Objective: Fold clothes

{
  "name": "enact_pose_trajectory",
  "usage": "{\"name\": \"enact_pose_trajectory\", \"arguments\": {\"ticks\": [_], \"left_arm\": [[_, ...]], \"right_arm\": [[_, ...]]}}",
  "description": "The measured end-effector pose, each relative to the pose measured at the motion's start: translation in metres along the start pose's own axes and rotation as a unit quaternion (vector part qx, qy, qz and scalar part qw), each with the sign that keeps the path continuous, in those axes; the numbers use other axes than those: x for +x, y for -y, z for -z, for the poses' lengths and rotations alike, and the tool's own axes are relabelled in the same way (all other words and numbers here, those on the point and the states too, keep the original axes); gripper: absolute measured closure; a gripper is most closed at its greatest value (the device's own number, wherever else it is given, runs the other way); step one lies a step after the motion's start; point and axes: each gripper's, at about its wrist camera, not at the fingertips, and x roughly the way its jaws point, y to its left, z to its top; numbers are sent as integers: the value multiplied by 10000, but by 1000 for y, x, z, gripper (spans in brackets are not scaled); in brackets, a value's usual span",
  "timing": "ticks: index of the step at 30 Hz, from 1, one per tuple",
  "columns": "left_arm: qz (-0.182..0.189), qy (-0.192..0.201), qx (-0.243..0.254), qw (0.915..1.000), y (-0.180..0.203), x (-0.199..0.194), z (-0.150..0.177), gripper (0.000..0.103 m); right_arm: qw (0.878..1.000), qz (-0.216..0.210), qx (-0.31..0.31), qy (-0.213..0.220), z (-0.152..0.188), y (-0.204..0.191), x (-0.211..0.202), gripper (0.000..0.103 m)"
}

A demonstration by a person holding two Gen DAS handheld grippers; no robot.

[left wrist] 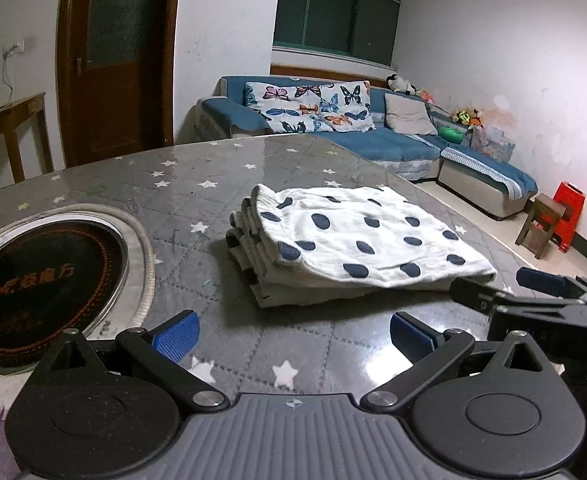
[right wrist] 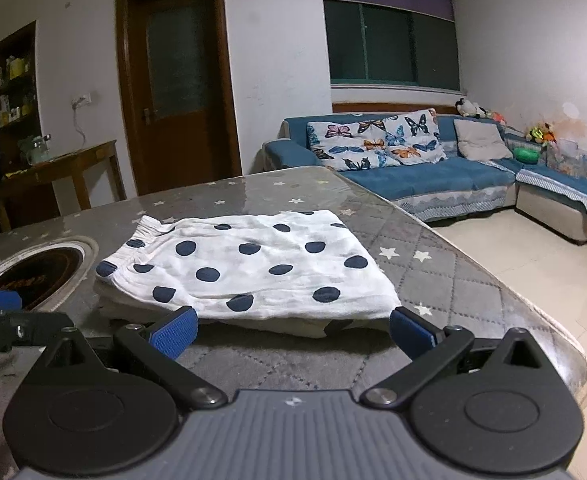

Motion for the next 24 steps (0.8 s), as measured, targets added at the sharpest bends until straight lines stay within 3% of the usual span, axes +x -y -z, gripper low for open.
{"name": "enact_pose_trajectory", "arguments": {"ticks": [24], "left_arm": [[-91, -185, 123, 9997, -10, 4, 20, 0]], "right_arm": [[9998, -4, 61, -207, 8, -16, 2, 0]]}}
